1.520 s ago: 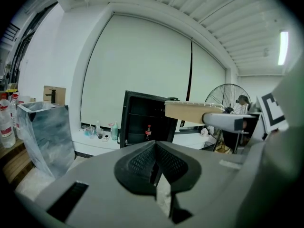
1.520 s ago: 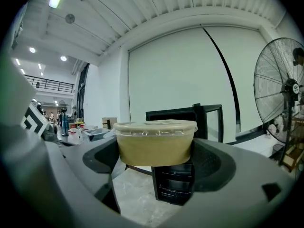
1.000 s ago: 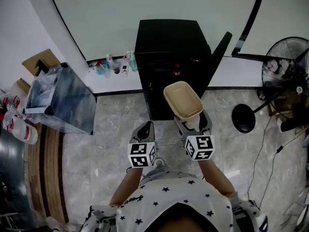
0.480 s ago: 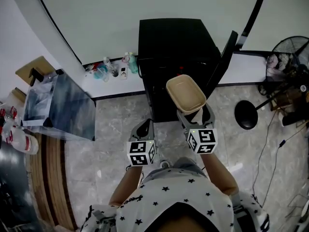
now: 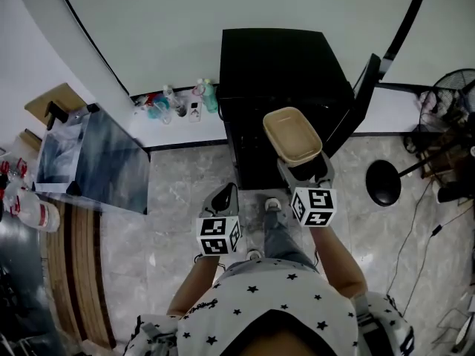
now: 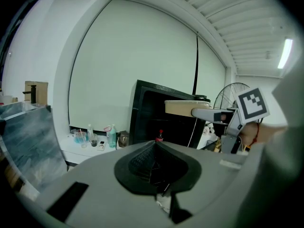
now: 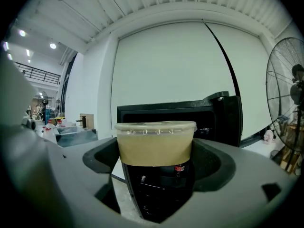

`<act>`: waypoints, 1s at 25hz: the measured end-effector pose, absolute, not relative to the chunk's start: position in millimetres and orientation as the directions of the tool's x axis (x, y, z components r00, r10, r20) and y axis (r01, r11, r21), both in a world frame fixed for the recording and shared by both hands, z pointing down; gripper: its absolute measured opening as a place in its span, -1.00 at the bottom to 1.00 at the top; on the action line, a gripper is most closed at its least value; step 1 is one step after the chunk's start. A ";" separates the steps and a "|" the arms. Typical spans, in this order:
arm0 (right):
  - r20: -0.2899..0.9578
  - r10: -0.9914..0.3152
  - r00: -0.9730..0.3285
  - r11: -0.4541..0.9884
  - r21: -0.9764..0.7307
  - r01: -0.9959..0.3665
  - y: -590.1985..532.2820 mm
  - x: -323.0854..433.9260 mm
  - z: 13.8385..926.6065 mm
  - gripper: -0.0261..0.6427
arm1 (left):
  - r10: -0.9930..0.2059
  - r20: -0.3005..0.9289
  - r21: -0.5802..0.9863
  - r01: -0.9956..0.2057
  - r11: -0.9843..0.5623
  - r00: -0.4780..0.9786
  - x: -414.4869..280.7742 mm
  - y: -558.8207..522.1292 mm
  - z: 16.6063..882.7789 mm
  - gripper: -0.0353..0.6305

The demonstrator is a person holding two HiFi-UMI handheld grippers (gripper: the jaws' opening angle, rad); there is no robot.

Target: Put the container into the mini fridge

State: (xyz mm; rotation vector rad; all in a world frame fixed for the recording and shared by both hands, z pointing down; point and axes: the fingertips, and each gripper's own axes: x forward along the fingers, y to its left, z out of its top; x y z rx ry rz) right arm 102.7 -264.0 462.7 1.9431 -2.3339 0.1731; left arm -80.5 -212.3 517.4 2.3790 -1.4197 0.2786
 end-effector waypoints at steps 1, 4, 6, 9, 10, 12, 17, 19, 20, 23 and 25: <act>0.151 -0.971 -0.183 0.181 -0.024 -0.983 -270.6 103.3 464.9 0.48 | -0.812 0.345 0.199 -0.882 -0.427 0.471 -80.9 -217.2 518.2 -0.86; 0.162 -0.968 -0.191 0.190 -0.024 -0.982 -290.6 105.4 470.9 0.48 | -0.819 0.350 0.200 -0.891 -0.409 0.454 -80.5 -232.7 519.5 -0.86; 0.168 -0.966 -0.194 0.193 -0.023 -0.981 -303.3 107.8 474.3 0.48 | -0.821 0.351 0.199 -0.893 -0.404 0.450 -77.7 -242.0 519.3 -0.86; 0.174 -0.965 -0.195 0.194 -0.021 -0.981 -321.4 112.5 477.9 0.48 | -0.823 0.350 0.198 -0.894 -0.402 0.447 -72.8 -254.5 518.5 -0.86; 0.176 -0.965 -0.194 0.194 -0.020 -0.981 -327.0 113.6 479.3 0.48 | -0.824 0.349 0.198 -0.894 -0.401 0.447 -71.6 -258.0 518.5 -0.86; 0.182 -0.964 -0.194 0.194 -0.016 -0.981 -336.1 115.2 482.9 0.48 | -0.824 0.350 0.199 -0.895 -0.400 0.446 -69.5 -263.3 518.8 -0.86; 0.207 -0.960 -0.189 0.190 -0.013 -0.982 -352.6 120.4 493.7 0.48 | -0.819 0.358 0.197 -0.894 -0.403 0.448 -63.5 -273.2 519.6 -0.86; 0.217 -0.958 -0.187 0.189 -0.014 -0.982 -358.4 121.9 497.5 0.48 | -0.819 0.358 0.196 -0.894 -0.404 0.449 -61.7 -277.1 519.1 -0.86; 0.221 -0.957 -0.187 0.189 -0.014 -0.982 -360.9 122.2 499.2 0.48 | -0.820 0.358 0.197 -0.894 -0.402 0.448 -61.3 -278.7 518.9 -0.86; 0.234 -0.954 -0.189 0.191 -0.015 -0.982 -367.4 123.4 504.7 0.48 | -0.822 0.359 0.198 -0.897 -0.396 0.442 -59.7 -282.4 518.9 -0.86; 0.243 -0.951 -0.189 0.192 -0.012 -0.981 -372.2 124.2 508.2 0.48 | -0.824 0.358 0.198 -0.898 -0.392 0.439 -58.8 -285.0 518.3 -0.86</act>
